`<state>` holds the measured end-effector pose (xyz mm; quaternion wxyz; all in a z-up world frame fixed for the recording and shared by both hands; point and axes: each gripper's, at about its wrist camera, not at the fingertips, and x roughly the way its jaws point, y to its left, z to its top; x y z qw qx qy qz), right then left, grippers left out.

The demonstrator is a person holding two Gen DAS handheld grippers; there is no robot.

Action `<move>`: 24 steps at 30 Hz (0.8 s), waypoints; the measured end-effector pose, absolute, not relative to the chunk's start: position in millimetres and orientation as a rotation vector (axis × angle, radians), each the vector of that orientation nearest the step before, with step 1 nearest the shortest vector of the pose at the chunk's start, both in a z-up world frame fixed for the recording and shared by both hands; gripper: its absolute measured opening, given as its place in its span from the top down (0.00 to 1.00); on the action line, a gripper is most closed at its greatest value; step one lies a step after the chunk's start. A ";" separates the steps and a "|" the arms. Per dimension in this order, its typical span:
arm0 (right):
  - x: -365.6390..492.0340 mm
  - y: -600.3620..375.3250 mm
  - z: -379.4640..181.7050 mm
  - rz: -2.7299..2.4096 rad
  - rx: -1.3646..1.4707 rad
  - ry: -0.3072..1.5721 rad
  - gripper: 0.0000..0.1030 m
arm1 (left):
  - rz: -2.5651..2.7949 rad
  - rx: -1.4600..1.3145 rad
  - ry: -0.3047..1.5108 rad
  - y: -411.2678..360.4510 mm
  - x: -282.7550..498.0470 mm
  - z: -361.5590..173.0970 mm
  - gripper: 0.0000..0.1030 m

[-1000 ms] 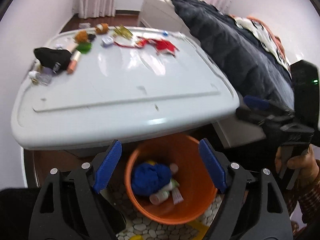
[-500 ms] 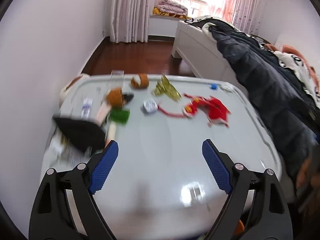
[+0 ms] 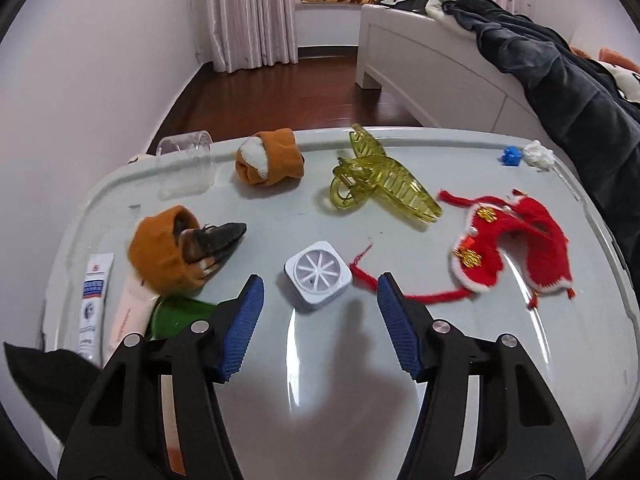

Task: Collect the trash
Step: 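Grasp the white square cap with the left tool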

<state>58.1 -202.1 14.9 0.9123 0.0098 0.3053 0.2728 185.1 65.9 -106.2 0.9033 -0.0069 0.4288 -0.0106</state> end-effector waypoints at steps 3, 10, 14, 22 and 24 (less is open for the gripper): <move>59.1 -207.8 14.6 0.565 0.052 0.643 0.05 | 0.001 -0.010 0.887 65.7 192.6 -109.6 0.50; 61.5 -210.1 11.1 0.557 0.049 0.659 0.05 | 0.027 0.003 0.908 68.9 191.8 -115.6 0.63; 65.8 -209.5 4.6 0.531 0.020 0.677 0.05 | 0.010 -0.030 0.898 72.8 168.8 -102.7 0.63; 117.9 -209.5 -50.5 0.393 -0.111 0.824 0.05 | -0.086 -0.077 0.842 55.0 98.3 -58.7 0.63; 133.0 -205.4 -62.0 0.391 -0.129 0.831 0.05 | -0.128 -0.098 0.820 47.6 87.6 -52.8 0.63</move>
